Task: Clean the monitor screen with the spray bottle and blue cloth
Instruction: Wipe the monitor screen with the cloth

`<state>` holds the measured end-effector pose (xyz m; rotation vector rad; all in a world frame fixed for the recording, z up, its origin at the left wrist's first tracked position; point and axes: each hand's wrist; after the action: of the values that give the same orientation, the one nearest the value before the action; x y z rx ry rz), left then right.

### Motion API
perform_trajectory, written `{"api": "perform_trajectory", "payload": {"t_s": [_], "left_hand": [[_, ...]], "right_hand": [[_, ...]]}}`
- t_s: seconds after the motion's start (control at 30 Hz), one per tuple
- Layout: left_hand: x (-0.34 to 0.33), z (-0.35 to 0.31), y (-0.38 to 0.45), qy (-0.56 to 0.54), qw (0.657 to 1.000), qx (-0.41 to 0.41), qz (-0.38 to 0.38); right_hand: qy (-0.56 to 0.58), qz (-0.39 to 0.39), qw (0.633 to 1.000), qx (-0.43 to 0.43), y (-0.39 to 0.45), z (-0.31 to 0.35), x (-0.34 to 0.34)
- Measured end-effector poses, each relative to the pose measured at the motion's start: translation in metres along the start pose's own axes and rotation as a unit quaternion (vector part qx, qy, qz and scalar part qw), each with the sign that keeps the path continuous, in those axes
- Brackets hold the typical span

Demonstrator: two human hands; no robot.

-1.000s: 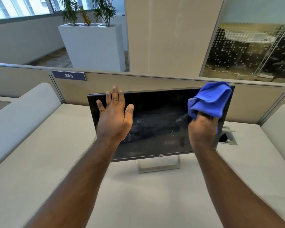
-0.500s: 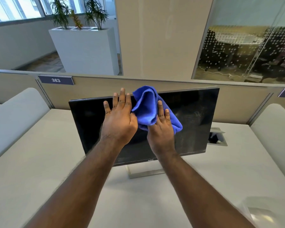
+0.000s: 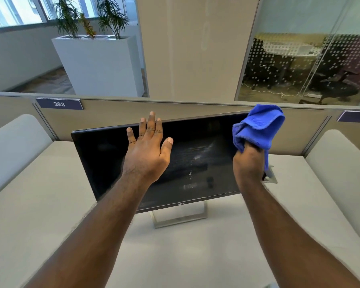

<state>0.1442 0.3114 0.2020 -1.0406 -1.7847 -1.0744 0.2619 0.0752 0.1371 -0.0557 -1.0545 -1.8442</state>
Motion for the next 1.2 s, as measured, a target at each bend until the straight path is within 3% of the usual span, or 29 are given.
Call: {"api": "perform_trajectory", "payload": {"t_s": [0.07,0.23,0.33,0.4,0.57,0.63,0.83,0.93,1.03,1.2], "left_hand": [[0.000,-0.004,0.000,0.000,1.000,-0.001,0.001],[0.000,-0.019,0.002,-0.010,1.000,-0.010,-0.001],[0.000,-0.025,0.003,-0.017,1.000,-0.016,-0.004],[0.000,-0.027,0.004,-0.013,1.000,-0.015,-0.006],[0.000,-0.023,0.004,-0.008,1.000,-0.019,0.003],[-0.001,-0.021,0.005,-0.006,1.000,-0.023,0.006],[-0.004,-0.019,0.007,-0.003,1.000,-0.025,0.009],[-0.003,-0.018,0.008,-0.001,1.000,-0.028,0.013],[-0.003,-0.016,0.008,0.001,0.999,-0.029,0.017],[-0.002,-0.015,0.008,-0.012,0.999,-0.031,0.018]], "right_hand": [[0.017,0.004,0.999,0.028,-0.014,0.015,-0.004],[0.078,0.143,0.976,0.142,-0.052,0.053,-0.029],[0.011,0.110,0.958,0.265,-0.057,0.064,-0.031],[-0.026,0.086,0.951,0.295,-0.047,0.057,-0.030],[0.006,0.035,0.993,0.115,-0.003,0.014,-0.012],[-0.036,0.011,0.996,0.079,0.014,-0.001,-0.002],[-0.055,0.029,0.996,0.058,-0.016,-0.028,-0.002],[-0.041,0.076,0.996,0.007,-0.049,-0.033,-0.008],[-0.009,0.077,0.996,-0.041,-0.064,-0.024,-0.010],[-0.010,0.079,0.997,0.010,-0.063,0.020,-0.020]]}}
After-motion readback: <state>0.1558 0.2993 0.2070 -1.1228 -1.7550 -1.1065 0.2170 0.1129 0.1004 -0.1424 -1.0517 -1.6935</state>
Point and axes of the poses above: each hand's wrist, its own y-axis towards the middle knuckle, its own x-axis out of the back of the hand, z = x × y, and after that the axes turned 6 degrees about x, right-handed
